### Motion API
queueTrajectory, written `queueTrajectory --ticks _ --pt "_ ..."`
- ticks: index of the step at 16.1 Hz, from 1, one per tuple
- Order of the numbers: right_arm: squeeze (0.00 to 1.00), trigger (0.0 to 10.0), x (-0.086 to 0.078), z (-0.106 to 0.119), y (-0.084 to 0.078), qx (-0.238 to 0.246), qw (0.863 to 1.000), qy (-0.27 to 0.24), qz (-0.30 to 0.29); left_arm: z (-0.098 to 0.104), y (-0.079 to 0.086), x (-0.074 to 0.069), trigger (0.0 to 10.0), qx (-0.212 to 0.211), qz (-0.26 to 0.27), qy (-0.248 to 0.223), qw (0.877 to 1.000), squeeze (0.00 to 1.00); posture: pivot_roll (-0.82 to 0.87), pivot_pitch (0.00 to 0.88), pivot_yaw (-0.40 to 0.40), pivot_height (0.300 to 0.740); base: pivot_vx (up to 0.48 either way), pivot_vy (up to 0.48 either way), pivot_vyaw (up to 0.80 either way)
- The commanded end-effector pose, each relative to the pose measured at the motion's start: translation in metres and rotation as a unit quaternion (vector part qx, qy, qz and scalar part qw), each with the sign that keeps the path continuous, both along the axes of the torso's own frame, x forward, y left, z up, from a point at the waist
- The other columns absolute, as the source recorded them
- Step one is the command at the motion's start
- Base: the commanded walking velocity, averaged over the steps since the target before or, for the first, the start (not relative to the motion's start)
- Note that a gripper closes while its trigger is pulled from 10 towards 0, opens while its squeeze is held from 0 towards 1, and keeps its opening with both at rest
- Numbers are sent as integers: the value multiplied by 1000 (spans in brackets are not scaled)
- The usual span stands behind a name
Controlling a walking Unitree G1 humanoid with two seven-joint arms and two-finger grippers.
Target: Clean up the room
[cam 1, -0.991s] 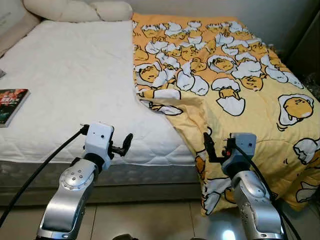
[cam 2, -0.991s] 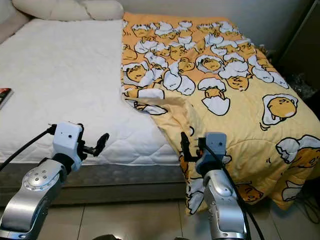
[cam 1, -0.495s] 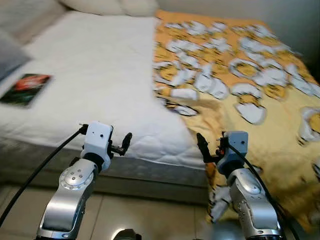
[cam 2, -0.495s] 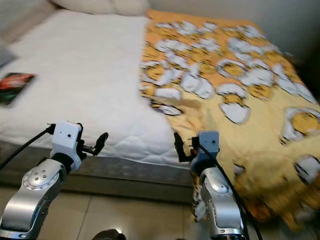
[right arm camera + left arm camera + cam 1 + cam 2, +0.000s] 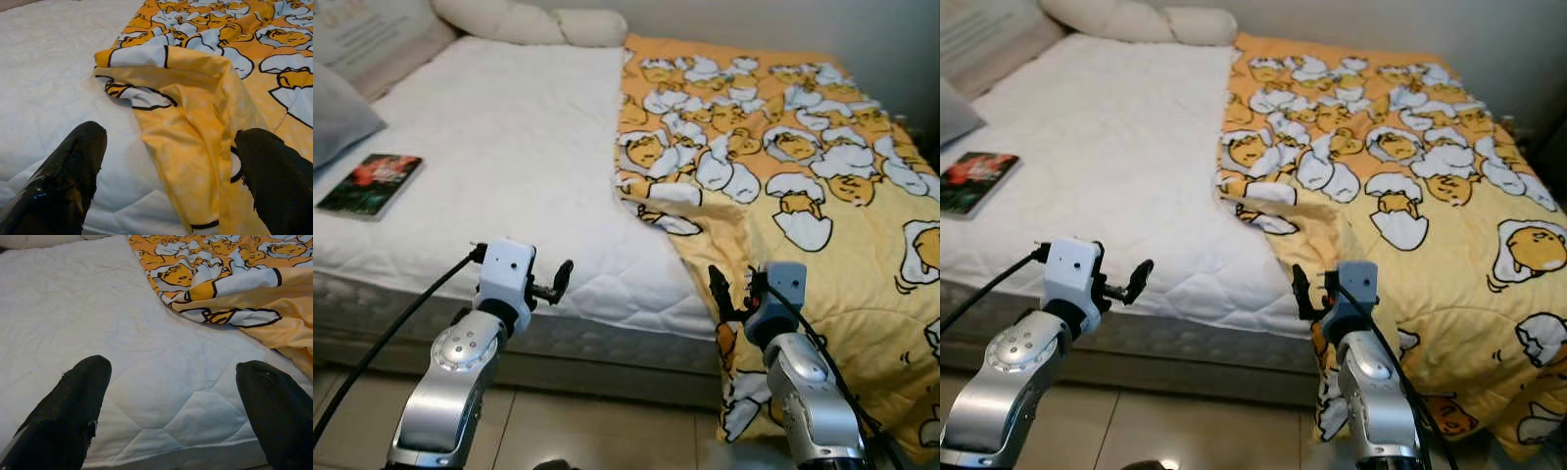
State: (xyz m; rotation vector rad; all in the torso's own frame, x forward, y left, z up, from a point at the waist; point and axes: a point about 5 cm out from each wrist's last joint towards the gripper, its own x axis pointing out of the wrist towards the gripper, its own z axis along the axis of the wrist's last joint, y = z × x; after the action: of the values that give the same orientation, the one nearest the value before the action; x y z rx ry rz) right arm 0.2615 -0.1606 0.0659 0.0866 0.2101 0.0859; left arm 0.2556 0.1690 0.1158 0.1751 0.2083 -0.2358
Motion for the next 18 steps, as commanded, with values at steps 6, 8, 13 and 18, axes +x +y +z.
queueTrajectory --ticks 6,8,13,18 --pt "1000 10000 3 6 0 3 1000 -20 -3 5 2 3 10000 2 0 -8 1000 0 6 0 -36 740 322 0 0" --pt "1000 10000 4 7 0 1 1000 -24 -5 5 2 4 10000 2 0 -9 1000 0 7 0 -35 740 324 0 784" --pt "1000 10000 5 6 -3 -28 999 -11 -25 5 3 5 10000 8 -8 -5 1000 0 4 0 -28 740 245 0 160" --pt "1000 10000 26 0 -29 -117 989 34 -81 7 -3 5 10000 30 -112 15 993 0 2 0 -18 740 0 0 0"
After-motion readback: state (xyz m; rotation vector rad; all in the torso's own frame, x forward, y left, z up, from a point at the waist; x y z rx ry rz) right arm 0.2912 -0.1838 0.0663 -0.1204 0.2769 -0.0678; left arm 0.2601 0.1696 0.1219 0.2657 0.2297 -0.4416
